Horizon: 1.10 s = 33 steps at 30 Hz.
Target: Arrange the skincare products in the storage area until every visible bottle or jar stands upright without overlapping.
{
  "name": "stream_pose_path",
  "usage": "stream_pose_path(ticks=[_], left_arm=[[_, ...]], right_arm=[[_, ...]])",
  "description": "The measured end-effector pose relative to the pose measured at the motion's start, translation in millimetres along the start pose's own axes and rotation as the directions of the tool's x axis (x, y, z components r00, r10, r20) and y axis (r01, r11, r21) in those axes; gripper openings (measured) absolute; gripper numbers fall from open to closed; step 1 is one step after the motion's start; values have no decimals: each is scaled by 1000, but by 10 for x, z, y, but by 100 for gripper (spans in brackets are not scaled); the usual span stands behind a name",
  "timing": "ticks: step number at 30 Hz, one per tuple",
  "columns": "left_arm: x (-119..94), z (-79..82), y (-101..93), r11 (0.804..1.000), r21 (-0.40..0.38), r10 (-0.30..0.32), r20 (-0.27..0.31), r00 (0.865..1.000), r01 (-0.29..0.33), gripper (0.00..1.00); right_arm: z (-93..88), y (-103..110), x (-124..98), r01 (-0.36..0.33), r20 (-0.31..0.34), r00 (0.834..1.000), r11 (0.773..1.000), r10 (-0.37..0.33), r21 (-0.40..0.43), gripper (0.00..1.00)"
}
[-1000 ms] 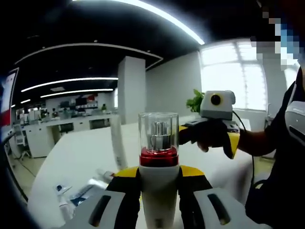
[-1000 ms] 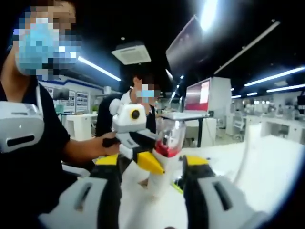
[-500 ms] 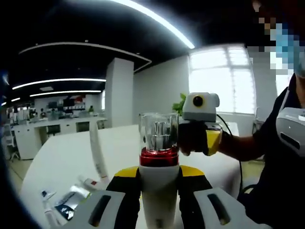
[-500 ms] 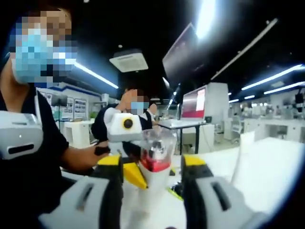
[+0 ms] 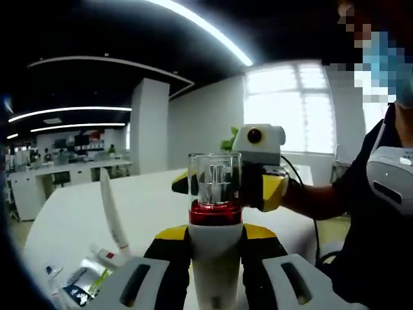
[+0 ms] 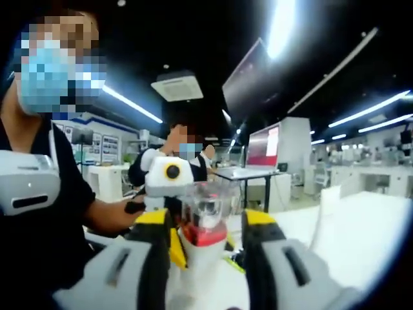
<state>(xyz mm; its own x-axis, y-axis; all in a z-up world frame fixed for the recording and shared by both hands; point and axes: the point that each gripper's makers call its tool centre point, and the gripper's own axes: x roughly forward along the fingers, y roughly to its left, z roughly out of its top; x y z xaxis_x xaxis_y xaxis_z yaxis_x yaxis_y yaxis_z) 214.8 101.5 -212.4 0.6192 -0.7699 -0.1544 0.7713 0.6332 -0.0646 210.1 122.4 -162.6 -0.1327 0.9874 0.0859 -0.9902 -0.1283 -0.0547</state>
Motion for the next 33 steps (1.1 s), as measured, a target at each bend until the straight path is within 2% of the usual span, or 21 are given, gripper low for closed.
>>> stream_pose_path(ticks=[7,16,25,33], left_arm=[[74,50,-89,999,1,-47,9,999,47,29],[180,95,-184,996,16,-85,7,996,84,29],[294,155,-194,995,25,-100,8,995,100,29],[433,234,-205,992,34,-118,15,993,118,29]], right_arm=[[86,52,-81,-34,27,999,999,34,-17,33],[151,54,-181,-53,37,998,998,53,-23,32],[193,-3,-288,-60,34,998,997,61,-38,30],[266,-81,-417,-40,44,998,998,43,-46,29]])
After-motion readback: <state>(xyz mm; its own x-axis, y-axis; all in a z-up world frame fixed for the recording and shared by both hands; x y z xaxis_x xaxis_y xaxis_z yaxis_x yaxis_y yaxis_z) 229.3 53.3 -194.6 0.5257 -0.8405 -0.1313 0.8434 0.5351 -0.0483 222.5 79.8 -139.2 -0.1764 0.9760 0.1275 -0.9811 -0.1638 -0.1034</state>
